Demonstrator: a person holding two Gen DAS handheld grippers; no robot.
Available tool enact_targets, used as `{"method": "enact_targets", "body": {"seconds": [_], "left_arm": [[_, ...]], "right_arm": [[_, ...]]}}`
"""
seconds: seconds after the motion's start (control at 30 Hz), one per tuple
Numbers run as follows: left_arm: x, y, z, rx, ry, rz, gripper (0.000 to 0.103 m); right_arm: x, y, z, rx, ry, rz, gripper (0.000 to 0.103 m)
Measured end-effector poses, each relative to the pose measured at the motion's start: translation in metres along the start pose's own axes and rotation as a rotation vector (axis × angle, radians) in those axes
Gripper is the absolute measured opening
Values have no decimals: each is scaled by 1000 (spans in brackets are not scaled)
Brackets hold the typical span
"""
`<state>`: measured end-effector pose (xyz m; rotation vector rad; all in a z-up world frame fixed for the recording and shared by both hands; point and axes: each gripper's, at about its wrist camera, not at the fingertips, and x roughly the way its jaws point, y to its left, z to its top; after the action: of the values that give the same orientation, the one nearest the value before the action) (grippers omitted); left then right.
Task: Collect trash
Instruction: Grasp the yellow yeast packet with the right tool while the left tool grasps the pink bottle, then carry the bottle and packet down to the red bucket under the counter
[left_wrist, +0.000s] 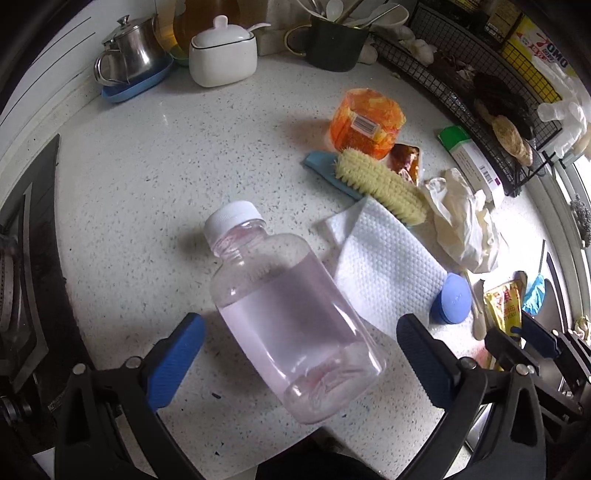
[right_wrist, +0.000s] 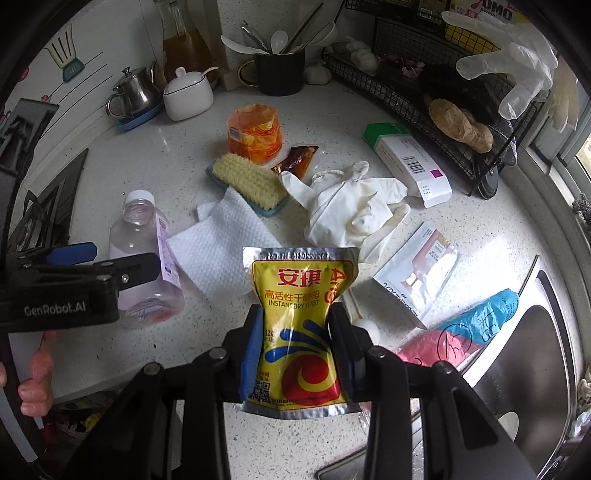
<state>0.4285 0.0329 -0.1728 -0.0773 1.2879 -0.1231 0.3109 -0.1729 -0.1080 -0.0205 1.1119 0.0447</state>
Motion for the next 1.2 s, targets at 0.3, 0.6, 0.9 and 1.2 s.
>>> {"method": "enact_targets", "body": {"seconds": [0.3,0.6,0.9,1.2], "left_arm": [[19,25,2,-39,74,61,103],[26,45,-3,-18,96,55,100],[22,31,-17,79,79,88,65],[-19,16,-61,111,25,63,65]], "right_arm": [[23,13,18,2,31,33,34],[38,33,28,-27,52,83,34],[35,32,15,-4,54,86,34],[7,35,-23,14,22,110,34]]}}
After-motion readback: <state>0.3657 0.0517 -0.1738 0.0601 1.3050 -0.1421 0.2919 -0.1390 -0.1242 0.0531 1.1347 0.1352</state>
